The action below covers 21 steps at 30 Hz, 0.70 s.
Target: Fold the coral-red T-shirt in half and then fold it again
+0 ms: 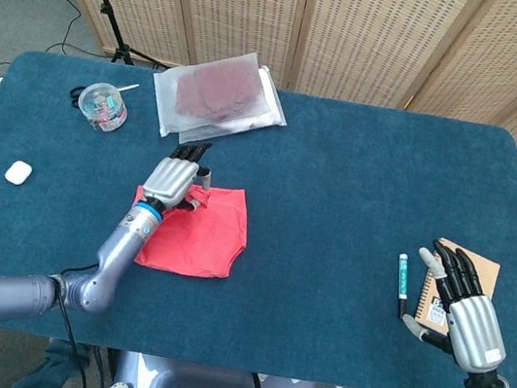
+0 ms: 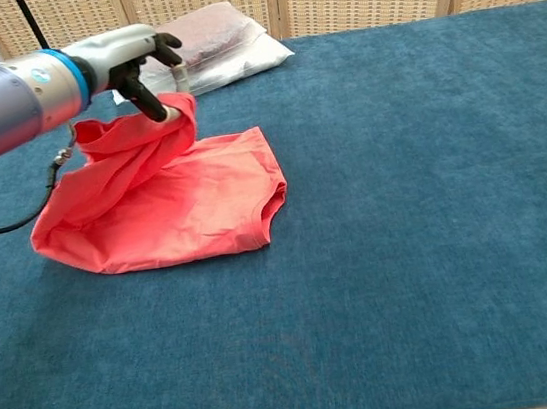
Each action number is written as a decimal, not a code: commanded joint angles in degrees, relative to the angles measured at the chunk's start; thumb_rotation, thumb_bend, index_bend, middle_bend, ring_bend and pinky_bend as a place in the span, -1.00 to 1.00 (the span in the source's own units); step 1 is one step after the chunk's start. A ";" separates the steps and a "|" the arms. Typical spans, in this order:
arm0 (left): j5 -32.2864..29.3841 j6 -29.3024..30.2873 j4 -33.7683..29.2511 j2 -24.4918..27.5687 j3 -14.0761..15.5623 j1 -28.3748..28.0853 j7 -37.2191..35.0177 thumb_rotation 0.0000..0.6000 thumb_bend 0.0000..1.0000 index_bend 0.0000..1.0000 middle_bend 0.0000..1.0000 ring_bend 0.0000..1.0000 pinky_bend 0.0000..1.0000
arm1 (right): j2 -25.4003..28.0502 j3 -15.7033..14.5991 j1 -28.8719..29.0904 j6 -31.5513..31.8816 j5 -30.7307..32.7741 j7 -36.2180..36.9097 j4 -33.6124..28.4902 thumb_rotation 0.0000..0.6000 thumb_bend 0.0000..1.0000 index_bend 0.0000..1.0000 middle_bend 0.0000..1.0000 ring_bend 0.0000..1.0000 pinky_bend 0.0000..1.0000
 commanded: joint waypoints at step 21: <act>-2.44 -1.83 9.83 -11.59 -1.10 -4.58 0.71 1.00 -0.24 -0.61 -1.00 -1.00 -1.00 | 0.61 0.49 -0.23 -0.07 0.86 1.88 0.54 1.00 -1.00 -1.00 -1.00 -1.00 -1.00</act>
